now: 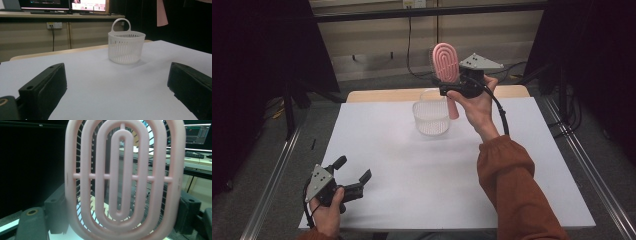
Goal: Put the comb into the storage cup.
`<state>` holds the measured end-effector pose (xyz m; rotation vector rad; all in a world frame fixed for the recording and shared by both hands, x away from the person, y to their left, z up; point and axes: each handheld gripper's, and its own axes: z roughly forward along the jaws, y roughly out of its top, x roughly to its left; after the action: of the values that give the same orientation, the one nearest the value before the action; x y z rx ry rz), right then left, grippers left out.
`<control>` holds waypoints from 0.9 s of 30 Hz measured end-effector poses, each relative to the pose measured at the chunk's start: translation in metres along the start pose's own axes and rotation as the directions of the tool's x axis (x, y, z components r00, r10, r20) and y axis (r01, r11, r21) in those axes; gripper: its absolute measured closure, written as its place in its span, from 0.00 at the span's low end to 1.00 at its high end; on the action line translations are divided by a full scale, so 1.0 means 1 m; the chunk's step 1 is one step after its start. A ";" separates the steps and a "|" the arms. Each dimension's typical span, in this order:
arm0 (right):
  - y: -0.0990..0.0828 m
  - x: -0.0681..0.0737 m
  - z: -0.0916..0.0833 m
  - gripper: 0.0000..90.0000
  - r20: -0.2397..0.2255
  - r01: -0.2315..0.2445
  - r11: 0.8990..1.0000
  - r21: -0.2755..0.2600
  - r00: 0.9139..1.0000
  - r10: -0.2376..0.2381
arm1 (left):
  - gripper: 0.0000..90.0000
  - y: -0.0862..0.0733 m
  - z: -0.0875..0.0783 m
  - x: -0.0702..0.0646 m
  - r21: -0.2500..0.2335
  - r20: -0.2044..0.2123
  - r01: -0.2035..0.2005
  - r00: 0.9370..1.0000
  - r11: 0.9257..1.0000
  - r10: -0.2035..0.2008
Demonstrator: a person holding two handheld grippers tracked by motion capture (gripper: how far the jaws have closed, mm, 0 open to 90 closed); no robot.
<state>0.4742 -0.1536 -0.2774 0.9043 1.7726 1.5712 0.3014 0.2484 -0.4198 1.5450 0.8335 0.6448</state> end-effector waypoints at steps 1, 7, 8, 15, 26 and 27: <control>0.001 -0.001 0.002 0.21 0.003 0.007 1.000 -0.004 1.000 -0.007 | 0.03 0.000 0.000 0.000 0.001 0.000 0.001 1.000 1.000 -0.001; 0.005 0.001 0.011 0.21 0.002 0.004 1.000 -0.021 1.000 -0.004 | 0.03 0.000 0.000 0.000 0.001 0.001 0.004 1.000 1.000 -0.004; 0.005 0.001 0.012 0.21 0.001 0.001 1.000 -0.024 1.000 -0.001 | 0.03 0.000 0.001 0.000 0.001 0.002 0.008 1.000 1.000 -0.008; 0.007 0.000 0.027 0.21 0.006 0.011 1.000 -0.026 1.000 -0.011 | 0.03 -0.001 0.001 0.000 0.002 0.002 0.009 1.000 1.000 -0.009; 0.002 -0.001 0.041 0.21 0.016 -0.003 1.000 -0.026 1.000 0.003 | 0.03 0.000 0.000 0.001 0.002 0.006 0.005 1.000 1.000 -0.005; 0.000 -0.002 0.042 0.21 0.019 -0.004 1.000 -0.025 1.000 0.005 | 0.03 0.000 0.000 0.000 0.002 0.007 0.009 1.000 1.000 -0.009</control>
<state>0.5089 -0.1307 -0.2821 0.9094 1.7358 1.5791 0.3016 0.2486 -0.4204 1.5438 0.8353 0.6322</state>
